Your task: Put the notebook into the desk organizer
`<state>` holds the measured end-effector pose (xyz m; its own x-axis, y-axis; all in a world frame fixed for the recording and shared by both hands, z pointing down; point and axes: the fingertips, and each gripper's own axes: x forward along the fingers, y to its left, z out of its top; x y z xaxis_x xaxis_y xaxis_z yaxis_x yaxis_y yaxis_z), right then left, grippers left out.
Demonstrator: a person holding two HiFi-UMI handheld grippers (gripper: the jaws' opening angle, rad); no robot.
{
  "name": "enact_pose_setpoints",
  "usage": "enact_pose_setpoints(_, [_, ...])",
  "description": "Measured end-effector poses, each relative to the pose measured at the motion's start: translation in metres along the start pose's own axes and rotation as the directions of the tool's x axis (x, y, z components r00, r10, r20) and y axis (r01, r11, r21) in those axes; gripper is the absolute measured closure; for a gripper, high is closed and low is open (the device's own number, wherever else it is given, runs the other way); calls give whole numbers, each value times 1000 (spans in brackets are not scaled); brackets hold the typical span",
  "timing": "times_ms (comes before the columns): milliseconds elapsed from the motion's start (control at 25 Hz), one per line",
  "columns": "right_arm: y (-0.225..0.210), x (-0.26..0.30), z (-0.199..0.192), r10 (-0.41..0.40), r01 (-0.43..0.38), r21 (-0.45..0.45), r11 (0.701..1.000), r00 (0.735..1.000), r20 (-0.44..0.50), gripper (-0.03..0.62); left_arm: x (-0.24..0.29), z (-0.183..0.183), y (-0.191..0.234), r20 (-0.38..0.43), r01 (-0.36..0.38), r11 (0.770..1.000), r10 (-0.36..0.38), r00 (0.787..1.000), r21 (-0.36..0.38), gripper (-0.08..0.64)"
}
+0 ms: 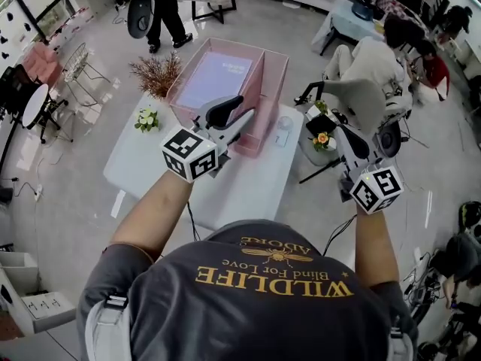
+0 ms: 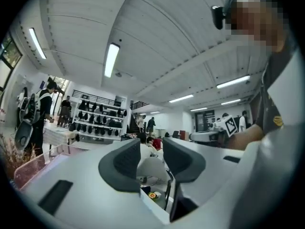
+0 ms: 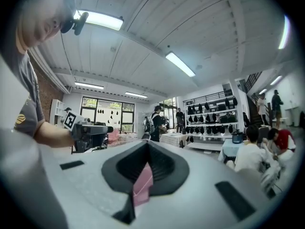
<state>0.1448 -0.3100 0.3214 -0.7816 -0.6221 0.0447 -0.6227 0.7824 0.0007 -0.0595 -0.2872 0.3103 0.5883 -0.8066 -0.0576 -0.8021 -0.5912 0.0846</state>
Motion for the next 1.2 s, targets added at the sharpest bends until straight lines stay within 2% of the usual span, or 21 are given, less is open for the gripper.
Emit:
enact_pose_setpoints(80, [-3, -8, -4, -14, 14, 9, 1000, 1000, -6, 592, 1, -6, -21, 13, 42, 999, -42, 999, 12, 442])
enact_pose_setpoints(240, [-4, -22, -16, -24, 24, 26, 999, 999, -22, 592, -1, -16, -42, 46, 71, 997, -71, 996, 9, 557])
enact_pose_setpoints(360, [-4, -33, -24, -35, 36, 42, 998, 999, -33, 592, -2, -24, -52, 38, 103, 995, -102, 994, -13, 558])
enact_pose_setpoints(520, [-6, -41, -34, -46, 48, 61, 997, 998, -43, 592, -3, -31, -49, 42, 100, 992, -97, 994, -76, 560])
enact_pose_setpoints(840, [-10, -45, -44, -53, 58, 104, 993, 998, -43, 592, -8, -36, -55, 8, 100, 994, -99, 995, -39, 560])
enact_pose_setpoints(1200, [-11, -39, -44, -51, 55, 96, 994, 998, -46, 592, -12, -38, -52, -3, 101, 994, -101, 995, -29, 560])
